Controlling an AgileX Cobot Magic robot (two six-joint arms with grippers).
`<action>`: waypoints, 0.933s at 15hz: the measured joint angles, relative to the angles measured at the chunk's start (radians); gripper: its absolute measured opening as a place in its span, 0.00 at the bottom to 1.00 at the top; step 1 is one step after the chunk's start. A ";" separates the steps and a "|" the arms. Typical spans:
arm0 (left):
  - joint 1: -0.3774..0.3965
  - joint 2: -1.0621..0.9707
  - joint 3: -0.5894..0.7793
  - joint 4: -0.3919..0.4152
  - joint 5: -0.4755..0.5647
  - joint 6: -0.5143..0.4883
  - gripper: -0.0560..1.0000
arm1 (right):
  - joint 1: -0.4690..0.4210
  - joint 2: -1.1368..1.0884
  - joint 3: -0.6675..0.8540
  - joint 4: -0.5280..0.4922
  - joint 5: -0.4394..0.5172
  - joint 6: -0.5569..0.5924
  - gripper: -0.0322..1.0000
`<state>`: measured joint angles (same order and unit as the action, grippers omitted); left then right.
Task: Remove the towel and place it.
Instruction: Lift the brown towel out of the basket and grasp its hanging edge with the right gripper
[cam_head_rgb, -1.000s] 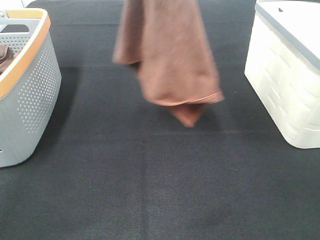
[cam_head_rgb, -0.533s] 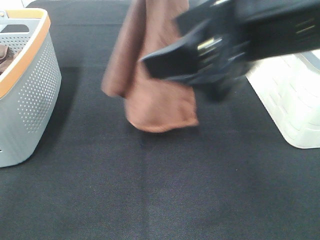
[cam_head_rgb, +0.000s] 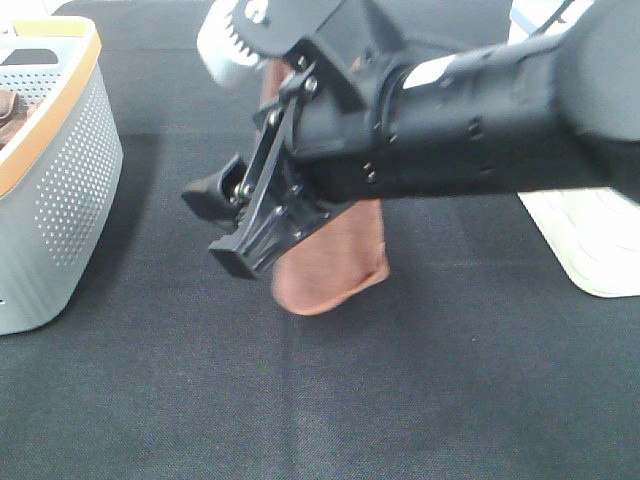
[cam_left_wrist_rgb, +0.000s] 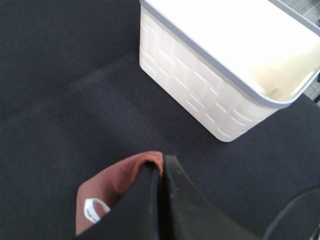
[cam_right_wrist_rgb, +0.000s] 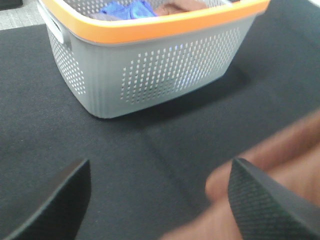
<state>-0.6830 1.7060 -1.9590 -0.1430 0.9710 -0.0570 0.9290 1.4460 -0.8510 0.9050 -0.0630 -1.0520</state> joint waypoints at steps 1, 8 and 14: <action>0.000 -0.015 0.000 0.006 0.001 -0.004 0.05 | 0.000 0.012 0.000 0.002 -0.005 0.014 0.73; 0.000 -0.105 0.000 0.024 0.002 -0.009 0.05 | 0.000 0.052 0.000 0.059 -0.073 0.077 0.75; 0.000 -0.120 -0.065 0.079 0.050 -0.008 0.05 | 0.000 0.052 0.000 0.272 -0.228 0.080 0.85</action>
<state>-0.6830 1.5860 -2.0240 -0.0640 1.0210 -0.0650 0.9290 1.4980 -0.8510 1.1770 -0.2910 -0.9720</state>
